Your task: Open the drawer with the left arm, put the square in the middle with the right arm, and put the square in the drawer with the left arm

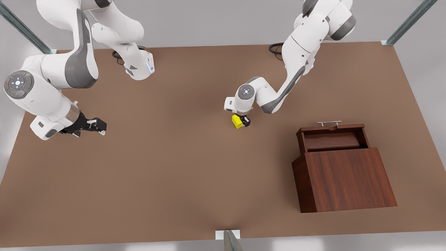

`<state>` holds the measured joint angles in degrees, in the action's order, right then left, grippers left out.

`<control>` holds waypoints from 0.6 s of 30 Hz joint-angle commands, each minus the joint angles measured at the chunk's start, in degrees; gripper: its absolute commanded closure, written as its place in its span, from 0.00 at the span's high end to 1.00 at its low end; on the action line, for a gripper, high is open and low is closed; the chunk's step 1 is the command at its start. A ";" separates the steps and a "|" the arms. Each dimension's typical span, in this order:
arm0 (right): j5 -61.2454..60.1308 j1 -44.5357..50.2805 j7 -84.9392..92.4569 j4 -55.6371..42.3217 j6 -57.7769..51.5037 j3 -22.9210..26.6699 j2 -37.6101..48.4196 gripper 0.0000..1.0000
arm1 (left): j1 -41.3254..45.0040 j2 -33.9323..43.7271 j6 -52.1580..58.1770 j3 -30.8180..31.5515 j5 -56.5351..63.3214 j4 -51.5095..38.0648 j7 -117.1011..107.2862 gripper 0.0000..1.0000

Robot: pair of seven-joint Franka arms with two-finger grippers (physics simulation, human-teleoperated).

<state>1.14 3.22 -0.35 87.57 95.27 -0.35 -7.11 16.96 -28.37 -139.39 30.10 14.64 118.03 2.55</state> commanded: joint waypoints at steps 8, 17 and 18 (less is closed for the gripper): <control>0.00 0.03 0.00 -0.03 0.18 0.09 -0.19 1.00 | 0.71 -1.95 -0.44 -0.92 0.12 -0.08 -0.09 1.00; 0.00 0.03 0.00 0.05 0.53 0.00 -0.19 1.00 | 0.88 -4.41 -1.84 -1.36 0.12 -0.17 -0.09 1.00; 0.00 0.03 0.00 0.05 0.53 0.09 -0.19 1.00 | 0.88 -4.94 -2.02 -1.62 0.21 -0.25 -0.09 1.00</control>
<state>1.14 3.23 -0.35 87.63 95.80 -0.31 -7.35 18.04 -33.52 -141.41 28.29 14.78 117.78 2.41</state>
